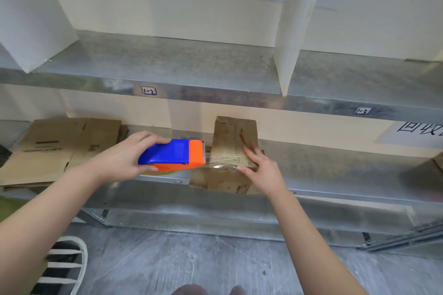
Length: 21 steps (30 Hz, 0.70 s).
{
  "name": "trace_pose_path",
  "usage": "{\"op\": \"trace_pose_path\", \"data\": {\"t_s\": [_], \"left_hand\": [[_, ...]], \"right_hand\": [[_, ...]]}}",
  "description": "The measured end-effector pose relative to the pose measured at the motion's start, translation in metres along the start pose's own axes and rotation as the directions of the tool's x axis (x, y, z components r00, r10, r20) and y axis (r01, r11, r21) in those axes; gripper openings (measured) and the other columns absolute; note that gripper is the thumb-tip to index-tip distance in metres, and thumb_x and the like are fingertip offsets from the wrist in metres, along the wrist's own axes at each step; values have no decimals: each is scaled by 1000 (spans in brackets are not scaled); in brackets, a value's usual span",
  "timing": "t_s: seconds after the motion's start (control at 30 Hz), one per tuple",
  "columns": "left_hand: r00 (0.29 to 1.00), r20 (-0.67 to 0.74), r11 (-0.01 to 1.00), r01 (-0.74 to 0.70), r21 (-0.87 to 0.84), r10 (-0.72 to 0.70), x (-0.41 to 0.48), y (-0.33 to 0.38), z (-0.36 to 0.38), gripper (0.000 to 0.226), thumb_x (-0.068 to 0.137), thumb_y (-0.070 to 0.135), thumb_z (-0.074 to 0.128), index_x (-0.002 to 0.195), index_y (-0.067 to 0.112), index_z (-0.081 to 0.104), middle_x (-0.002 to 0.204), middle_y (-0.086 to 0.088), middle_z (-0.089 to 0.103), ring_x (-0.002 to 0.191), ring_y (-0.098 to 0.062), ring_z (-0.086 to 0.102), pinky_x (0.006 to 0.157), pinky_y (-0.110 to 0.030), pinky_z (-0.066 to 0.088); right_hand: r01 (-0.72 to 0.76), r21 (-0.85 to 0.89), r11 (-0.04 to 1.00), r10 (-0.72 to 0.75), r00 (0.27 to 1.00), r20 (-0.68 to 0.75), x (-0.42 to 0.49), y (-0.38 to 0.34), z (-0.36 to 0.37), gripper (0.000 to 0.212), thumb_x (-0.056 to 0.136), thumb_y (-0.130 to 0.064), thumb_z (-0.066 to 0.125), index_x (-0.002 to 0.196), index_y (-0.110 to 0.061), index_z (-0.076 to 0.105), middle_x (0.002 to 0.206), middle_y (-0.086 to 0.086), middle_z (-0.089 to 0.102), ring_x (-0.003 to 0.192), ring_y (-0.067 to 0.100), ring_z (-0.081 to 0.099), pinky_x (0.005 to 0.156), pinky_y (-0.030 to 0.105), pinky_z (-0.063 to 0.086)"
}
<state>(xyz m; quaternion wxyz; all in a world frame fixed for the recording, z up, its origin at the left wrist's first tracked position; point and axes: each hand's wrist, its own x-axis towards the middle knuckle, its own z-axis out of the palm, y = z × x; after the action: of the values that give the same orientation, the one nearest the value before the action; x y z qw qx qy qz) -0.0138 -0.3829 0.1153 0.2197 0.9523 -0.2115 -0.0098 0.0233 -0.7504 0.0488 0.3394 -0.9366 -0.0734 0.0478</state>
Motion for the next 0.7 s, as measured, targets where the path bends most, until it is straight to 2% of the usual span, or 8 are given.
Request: {"op": "trace_pose_path", "data": {"t_s": [0.13, 0.23, 0.47, 0.57, 0.7], "left_hand": [[994, 93, 999, 50, -5, -50, -5, -12, 18, 80, 80, 31, 76, 126, 70, 23, 129, 13, 39, 122, -7, 38, 104, -28, 35], [994, 85, 997, 75, -12, -74, -4, -21, 23, 85, 79, 29, 77, 125, 73, 19, 131, 10, 41, 123, -10, 40, 105, -32, 35], [989, 124, 997, 74, 10, -75, 19, -29, 29, 85, 83, 27, 74, 119, 79, 16, 124, 10, 40, 116, -8, 37, 98, -24, 31], [981, 172, 994, 84, 67, -95, 29, -29, 33, 77, 86, 28, 70, 126, 71, 20, 126, 6, 38, 116, -13, 38, 100, -27, 34], [985, 166, 993, 32, 110, -50, 36, -34, 36, 70, 89, 24, 67, 145, 43, 30, 131, -6, 42, 119, -22, 42, 100, -27, 34]], "right_hand": [[-18, 17, 1000, 18, 1000, 24, -3, 1, -2, 63, 86, -48, 69, 142, -42, 43, 157, -15, 25, 140, 15, 38, 112, 29, 33], [-17, 3, 1000, 17, 999, 36, 0, 0, -3, 62, 86, -48, 68, 142, -43, 42, 157, -16, 25, 140, 14, 38, 111, 29, 33], [-11, 4, 1000, 11, 999, 39, 1, 1, -4, 62, 86, -47, 69, 142, -42, 43, 156, -18, 26, 140, 11, 38, 110, 27, 34], [-8, 18, 1000, 8, 999, 33, 1, 3, -2, 63, 84, -47, 70, 141, -44, 43, 156, -18, 27, 139, 11, 39, 111, 29, 35], [-3, 34, 999, 2, 1000, 20, 1, 4, -2, 63, 83, -46, 71, 140, -44, 44, 155, -17, 28, 137, 11, 42, 111, 28, 36]]}}
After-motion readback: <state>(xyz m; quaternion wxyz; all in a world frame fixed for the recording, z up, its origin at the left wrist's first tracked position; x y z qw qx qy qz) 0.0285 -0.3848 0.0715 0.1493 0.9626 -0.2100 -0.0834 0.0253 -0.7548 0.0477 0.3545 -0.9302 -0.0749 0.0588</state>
